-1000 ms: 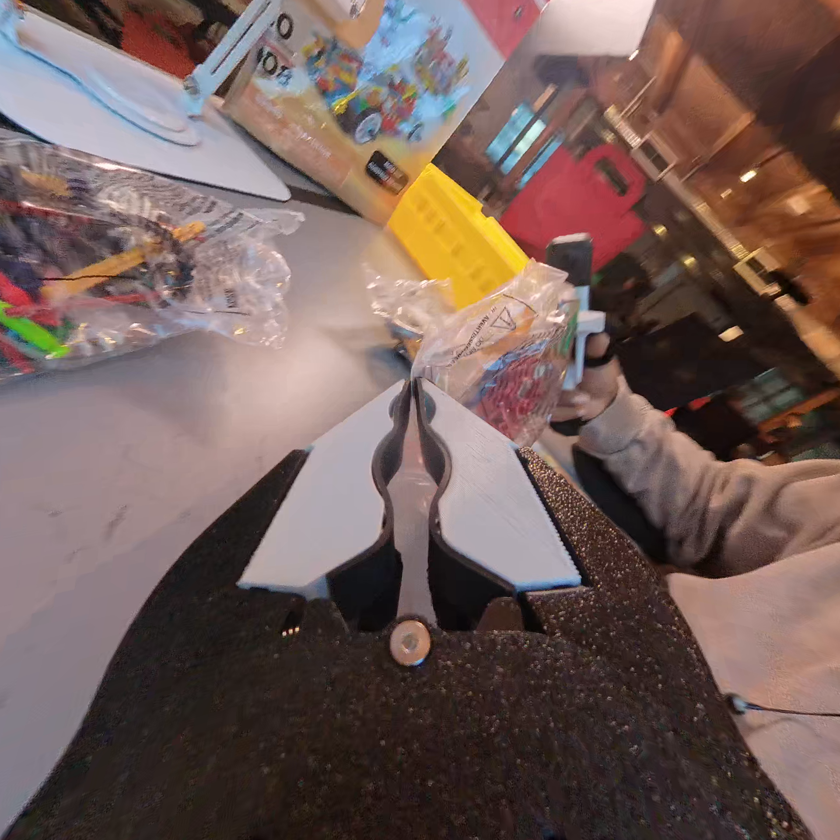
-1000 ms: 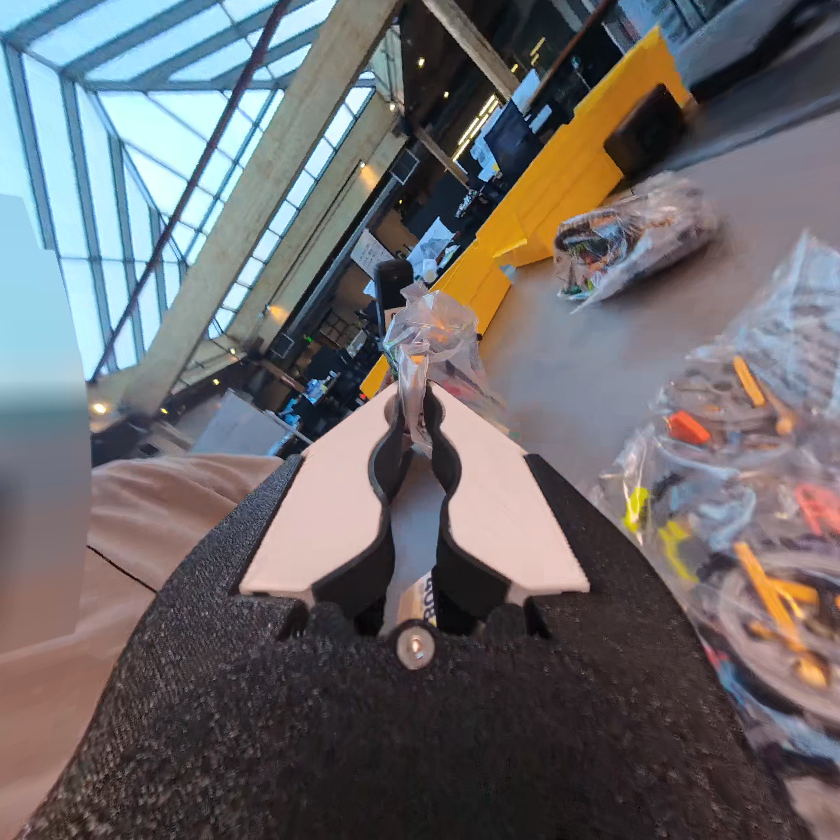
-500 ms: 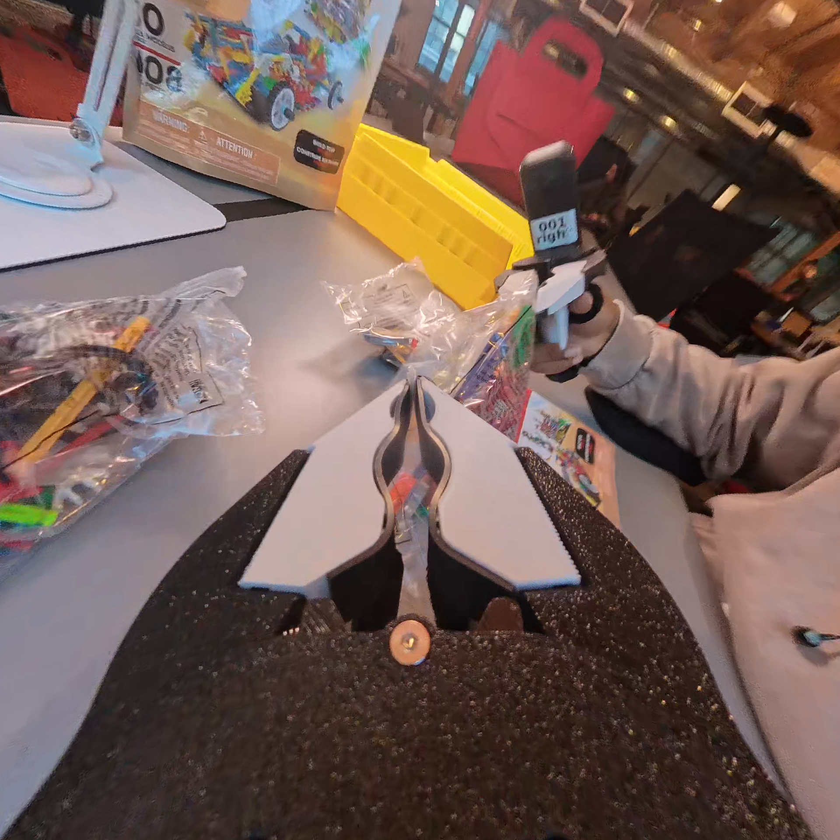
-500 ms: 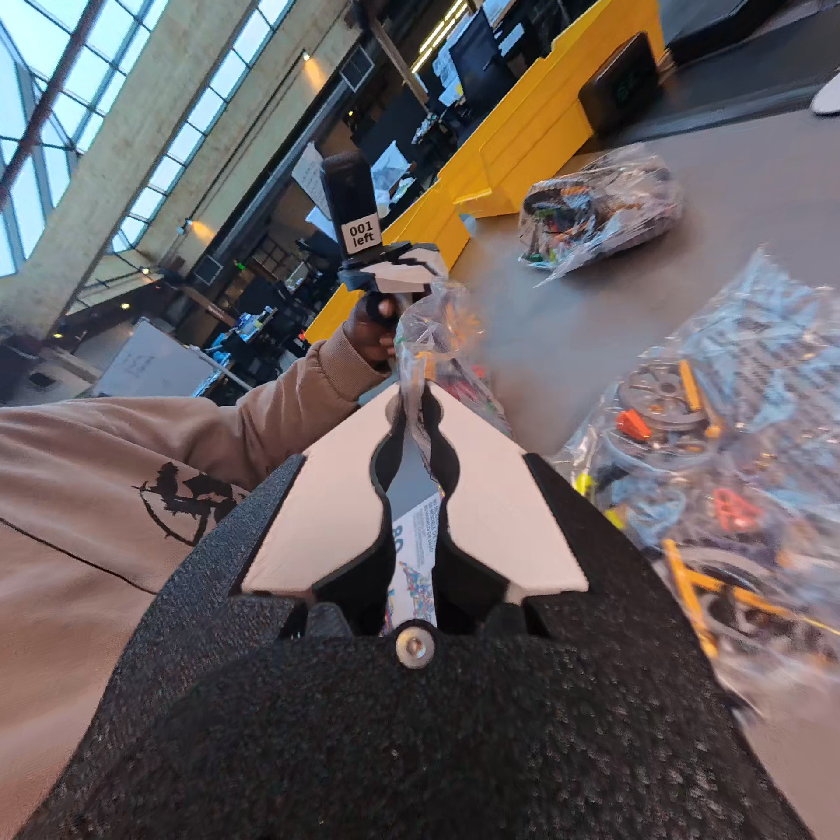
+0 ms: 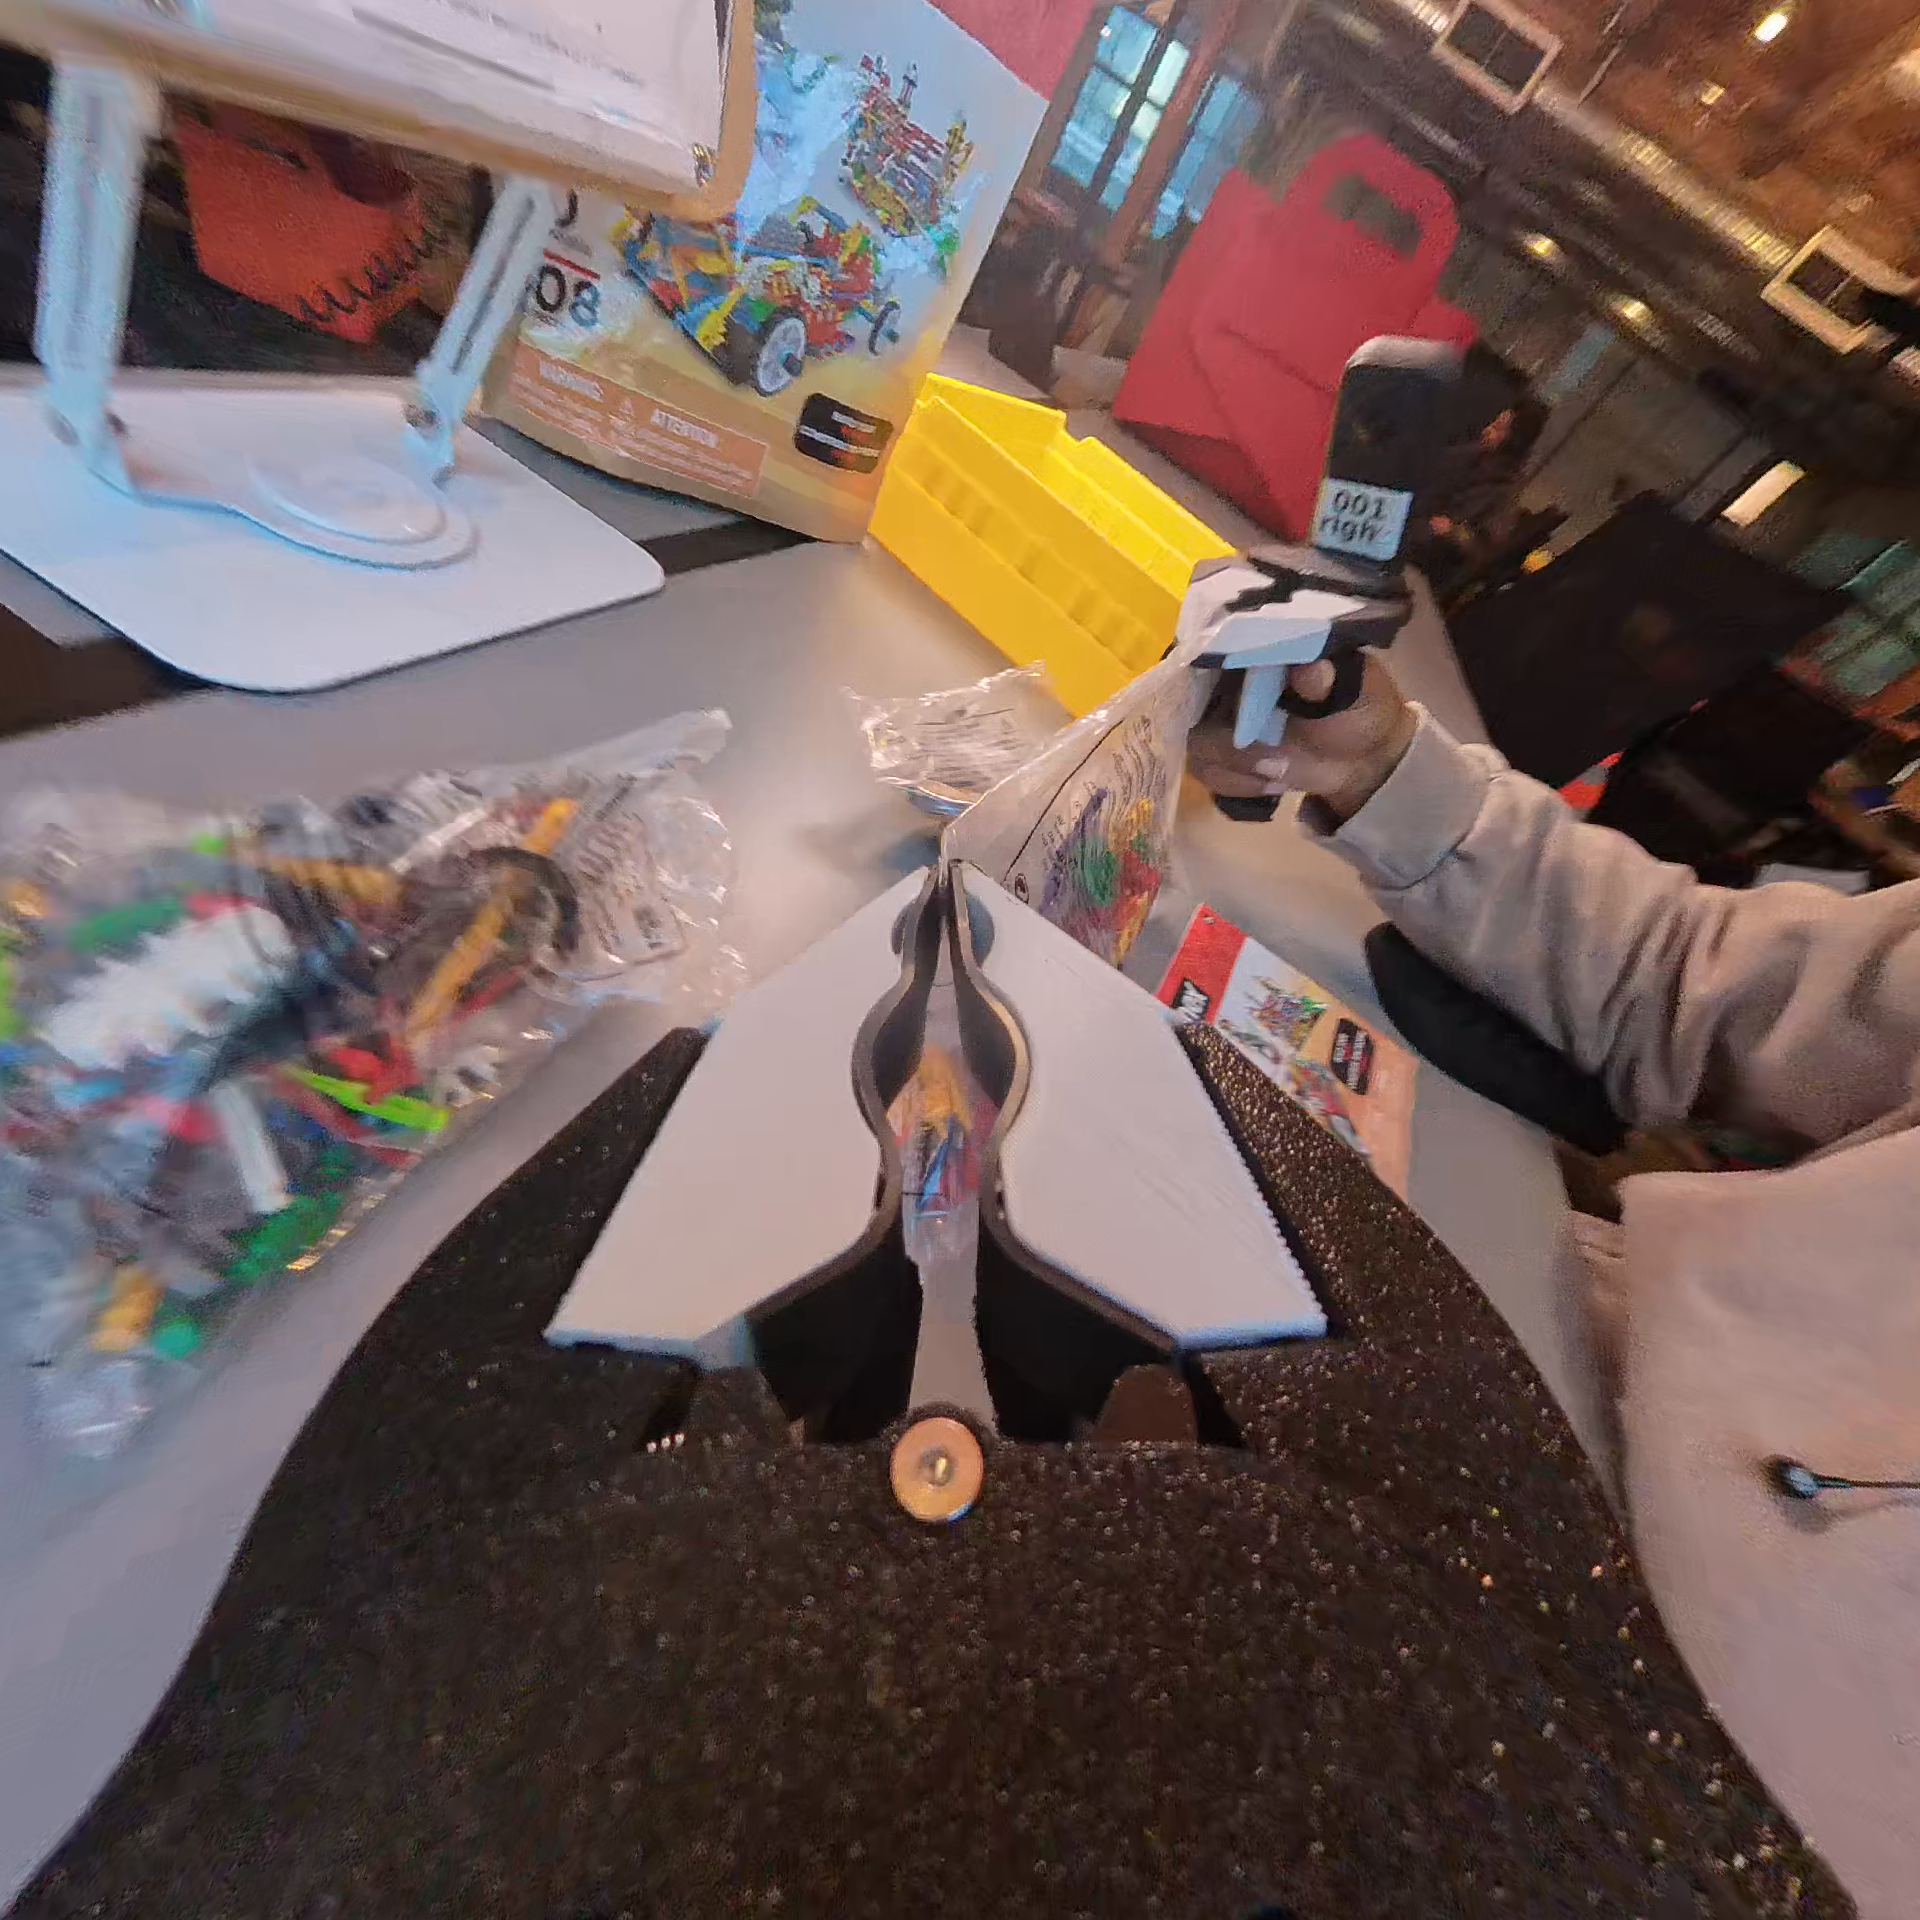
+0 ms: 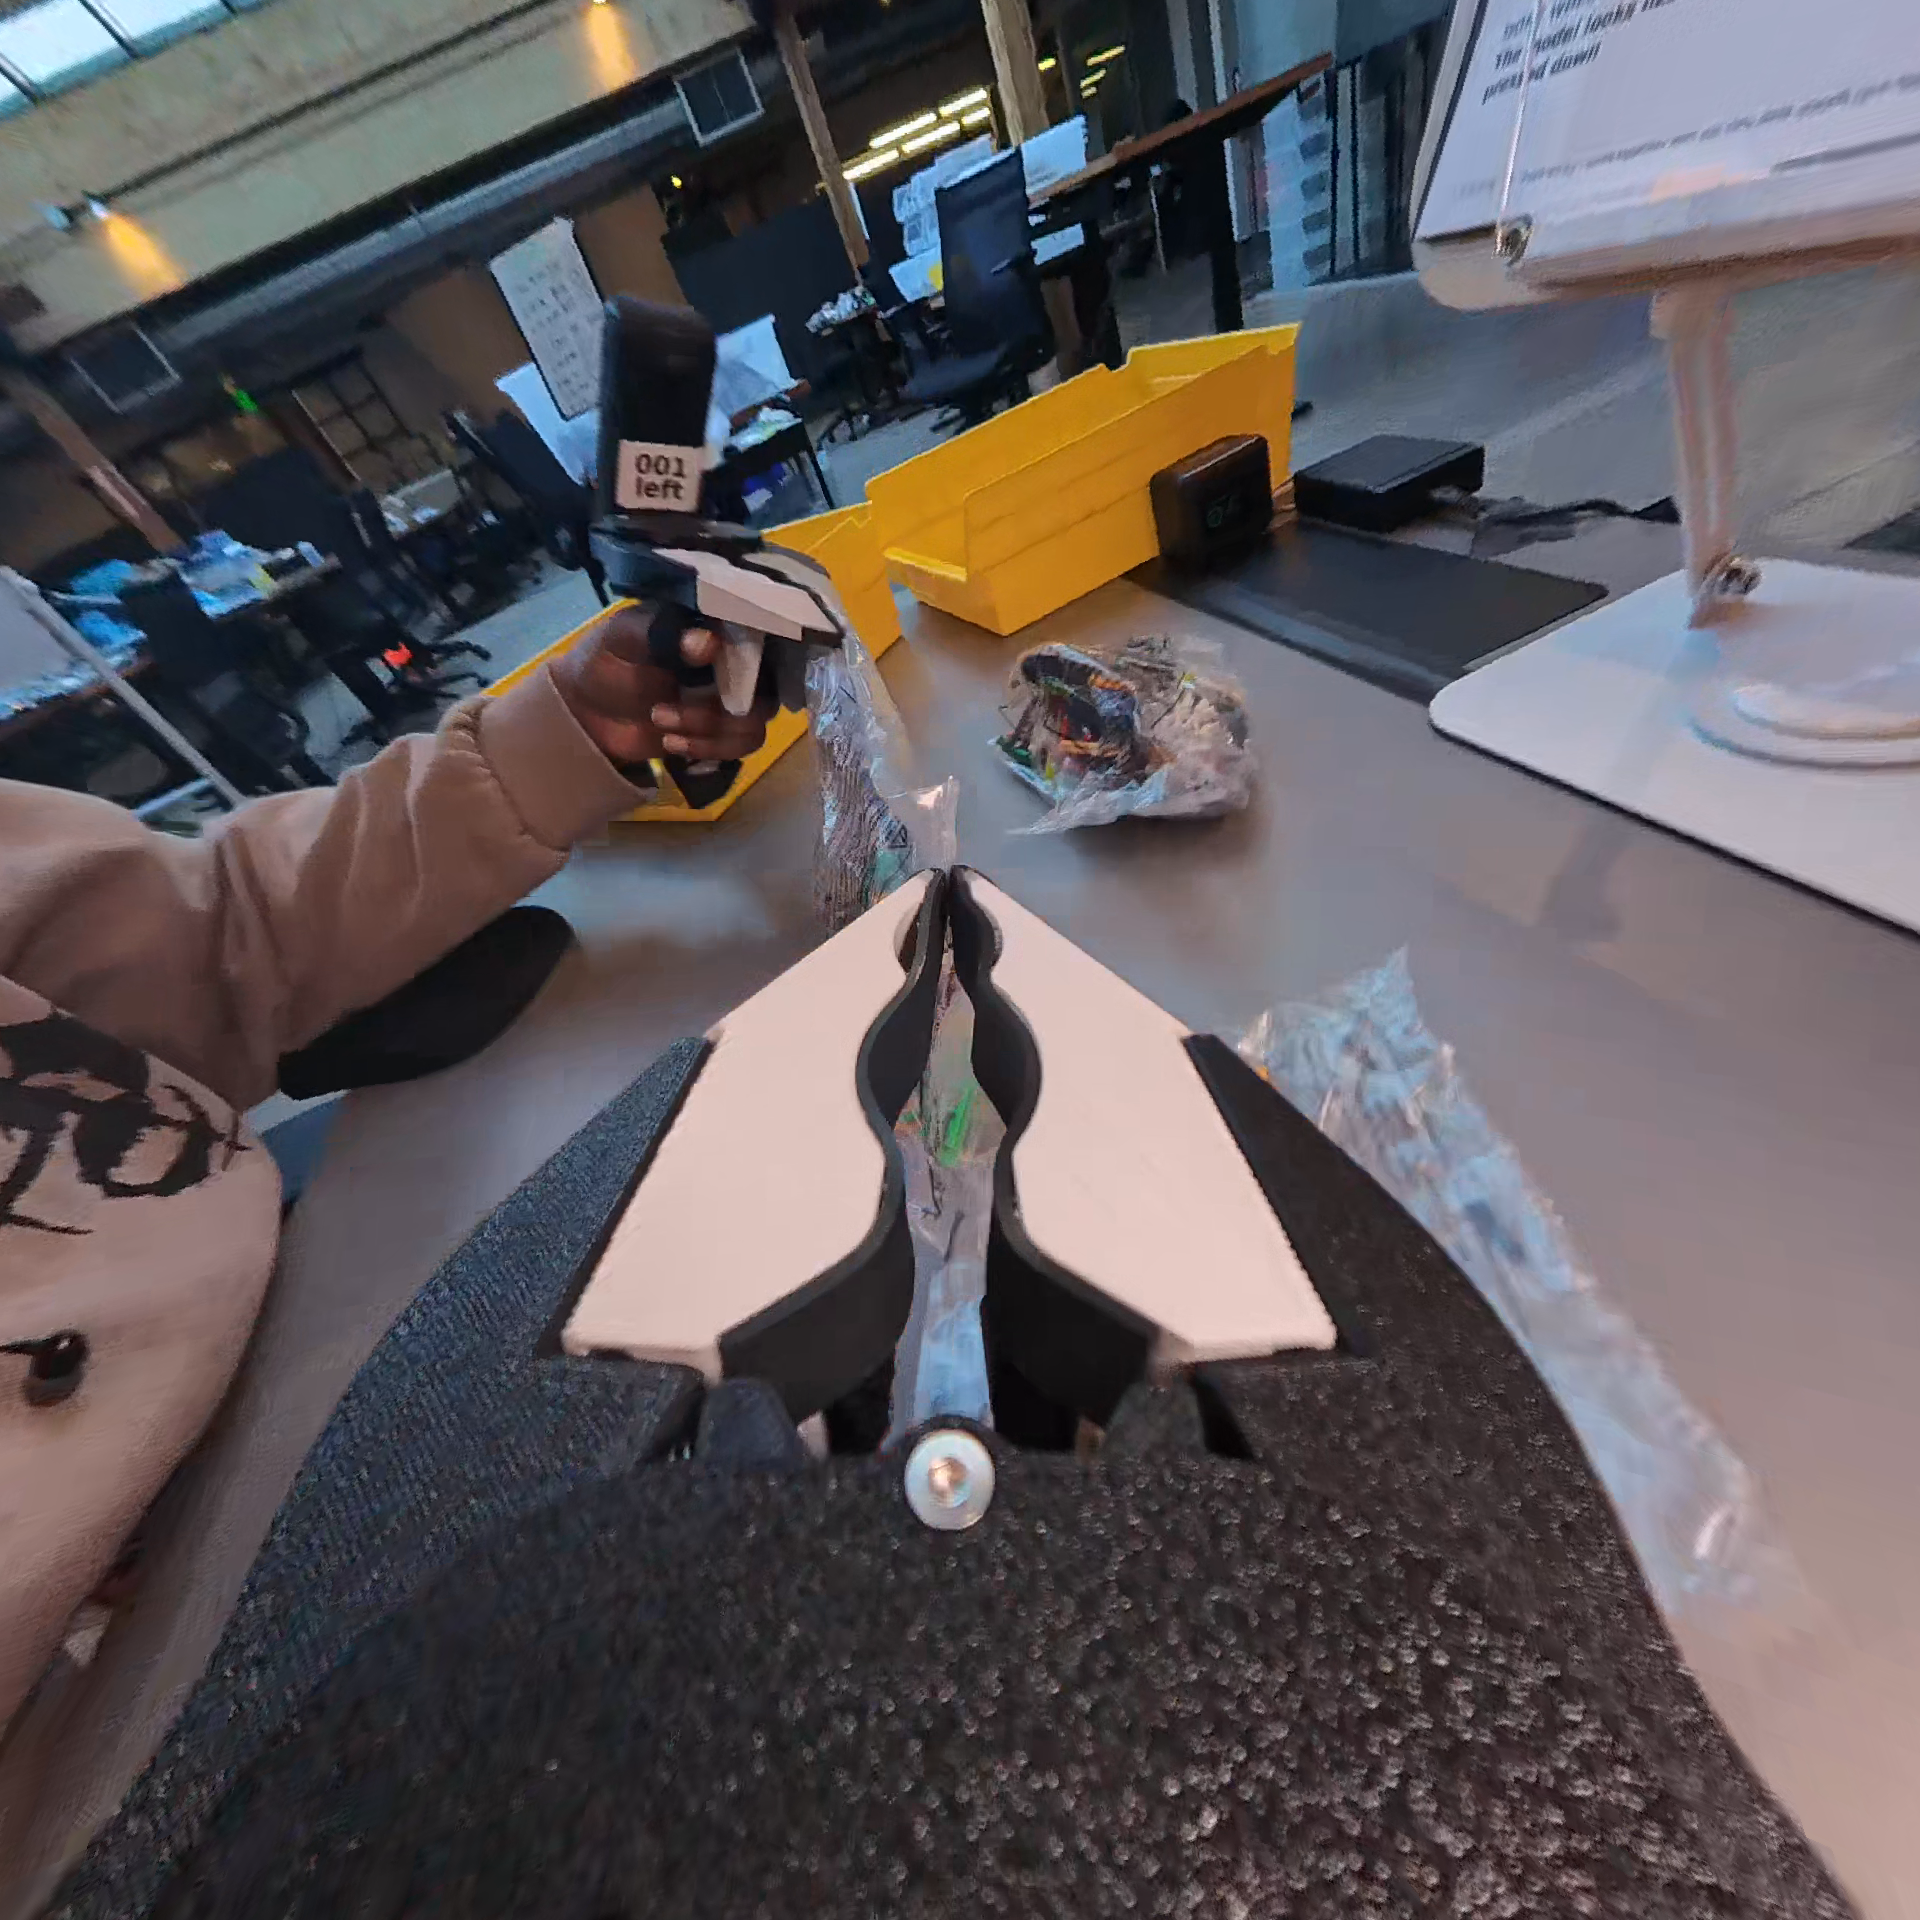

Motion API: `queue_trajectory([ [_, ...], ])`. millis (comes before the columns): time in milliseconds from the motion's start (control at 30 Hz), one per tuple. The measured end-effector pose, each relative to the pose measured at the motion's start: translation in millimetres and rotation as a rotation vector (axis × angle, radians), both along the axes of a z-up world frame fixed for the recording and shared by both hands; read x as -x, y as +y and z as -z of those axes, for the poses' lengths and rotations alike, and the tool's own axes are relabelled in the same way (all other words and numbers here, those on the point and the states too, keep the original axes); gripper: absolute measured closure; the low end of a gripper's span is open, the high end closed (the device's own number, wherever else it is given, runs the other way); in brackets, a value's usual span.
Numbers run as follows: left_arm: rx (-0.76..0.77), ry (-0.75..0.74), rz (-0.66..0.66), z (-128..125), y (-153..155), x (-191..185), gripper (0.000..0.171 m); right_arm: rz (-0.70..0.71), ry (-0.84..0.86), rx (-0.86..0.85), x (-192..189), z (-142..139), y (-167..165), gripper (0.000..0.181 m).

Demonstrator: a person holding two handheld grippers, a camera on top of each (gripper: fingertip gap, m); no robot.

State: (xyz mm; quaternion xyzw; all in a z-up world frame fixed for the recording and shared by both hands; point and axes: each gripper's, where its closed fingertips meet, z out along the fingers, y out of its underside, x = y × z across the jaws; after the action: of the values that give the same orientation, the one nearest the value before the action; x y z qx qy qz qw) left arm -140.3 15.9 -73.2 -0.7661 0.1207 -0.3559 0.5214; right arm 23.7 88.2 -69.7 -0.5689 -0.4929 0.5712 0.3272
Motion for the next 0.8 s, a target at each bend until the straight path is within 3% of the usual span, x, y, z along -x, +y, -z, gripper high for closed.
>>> queue_trajectory([
  [100,-0.09,0.132,-0.057,-36,7,17,0.171,0.055,0.012,-0.15,20,-29,15,0.181],
  [200,-0.175,0.299,-0.045,-56,-14,19,0.171,0.048,0.025,-0.32,28,-48,4,0.181],
  [267,-0.125,0.381,0.005,-37,-42,11,0.171,-0.037,-0.06,-0.376,21,-24,-23,0.181],
  [400,0.136,0.469,0.183,45,-111,-21,0.163,-0.233,-0.309,-0.387,-18,63,-79,0.18],
  [500,0.168,0.502,0.211,69,-138,-34,0.146,-0.332,-0.393,-0.331,-48,88,-107,0.153],
  [567,0.148,0.46,0.176,64,-137,-37,0.145,-0.357,-0.384,-0.293,-60,85,-117,0.147],
  [633,0.158,0.418,0.05,61,-118,-27,0.144,-0.33,-0.328,-0.258,-60,72,-118,0.144],
  [733,0.286,0.365,-0.181,81,-83,-3,0.132,-0.191,-0.273,-0.237,-43,59,-101,0.145],
  [800,0.352,0.31,-0.249,98,-66,3,0.121,-0.089,-0.296,-0.246,-28,63,-84,0.144],
])
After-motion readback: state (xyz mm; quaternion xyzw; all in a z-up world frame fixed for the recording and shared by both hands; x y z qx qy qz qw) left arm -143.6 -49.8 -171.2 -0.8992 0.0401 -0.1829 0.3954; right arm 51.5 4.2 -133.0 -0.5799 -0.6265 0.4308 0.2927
